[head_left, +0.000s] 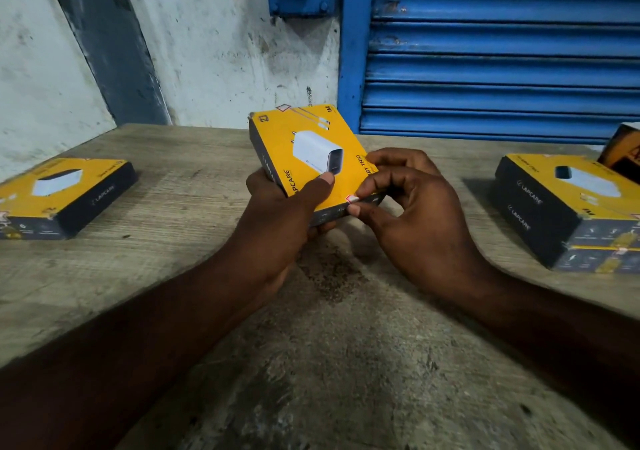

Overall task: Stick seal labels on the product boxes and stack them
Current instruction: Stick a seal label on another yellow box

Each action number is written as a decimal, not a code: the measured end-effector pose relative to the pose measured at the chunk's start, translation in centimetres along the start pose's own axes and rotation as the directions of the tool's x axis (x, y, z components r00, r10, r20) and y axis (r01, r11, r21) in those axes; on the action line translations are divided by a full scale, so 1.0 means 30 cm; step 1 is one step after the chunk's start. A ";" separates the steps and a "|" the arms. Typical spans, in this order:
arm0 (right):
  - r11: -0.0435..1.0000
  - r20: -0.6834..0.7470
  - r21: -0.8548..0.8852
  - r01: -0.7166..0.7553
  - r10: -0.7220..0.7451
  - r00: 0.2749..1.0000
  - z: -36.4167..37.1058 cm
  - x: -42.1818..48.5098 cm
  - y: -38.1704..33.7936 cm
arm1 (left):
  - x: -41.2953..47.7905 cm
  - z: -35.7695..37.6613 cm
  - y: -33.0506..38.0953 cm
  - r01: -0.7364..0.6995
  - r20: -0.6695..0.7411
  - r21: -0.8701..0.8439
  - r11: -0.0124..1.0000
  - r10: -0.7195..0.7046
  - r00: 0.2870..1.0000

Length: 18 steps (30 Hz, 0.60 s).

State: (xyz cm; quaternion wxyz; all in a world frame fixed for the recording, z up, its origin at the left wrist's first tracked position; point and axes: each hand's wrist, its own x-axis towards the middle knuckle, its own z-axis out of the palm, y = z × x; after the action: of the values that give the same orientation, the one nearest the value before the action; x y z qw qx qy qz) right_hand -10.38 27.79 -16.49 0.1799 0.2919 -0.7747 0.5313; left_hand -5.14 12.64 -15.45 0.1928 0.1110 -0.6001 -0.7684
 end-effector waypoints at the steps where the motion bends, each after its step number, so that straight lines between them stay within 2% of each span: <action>1: 1.000 -0.001 0.000 -0.009 0.009 1.000 -0.001 -0.002 -0.004 | 0.000 -0.001 -0.001 -0.006 -0.001 0.021 1.000 0.006 1.000; 9: 0.997 0.011 -0.010 -0.072 0.072 0.997 -0.001 -0.007 -0.019 | -0.010 -0.004 0.003 -0.134 -0.021 0.146 0.980 0.138 0.990; 18: 0.997 -0.007 0.053 -0.062 0.063 0.998 0.016 -0.018 -0.018 | -0.015 -0.001 0.004 -0.360 0.031 0.313 0.879 0.369 0.929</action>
State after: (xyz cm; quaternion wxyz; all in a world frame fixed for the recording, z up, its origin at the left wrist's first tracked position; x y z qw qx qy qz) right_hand -9.60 27.34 -16.60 0.1587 0.2699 -0.7683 0.5582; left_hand -4.69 12.77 -15.36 0.3224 0.0365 -0.7215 -0.6118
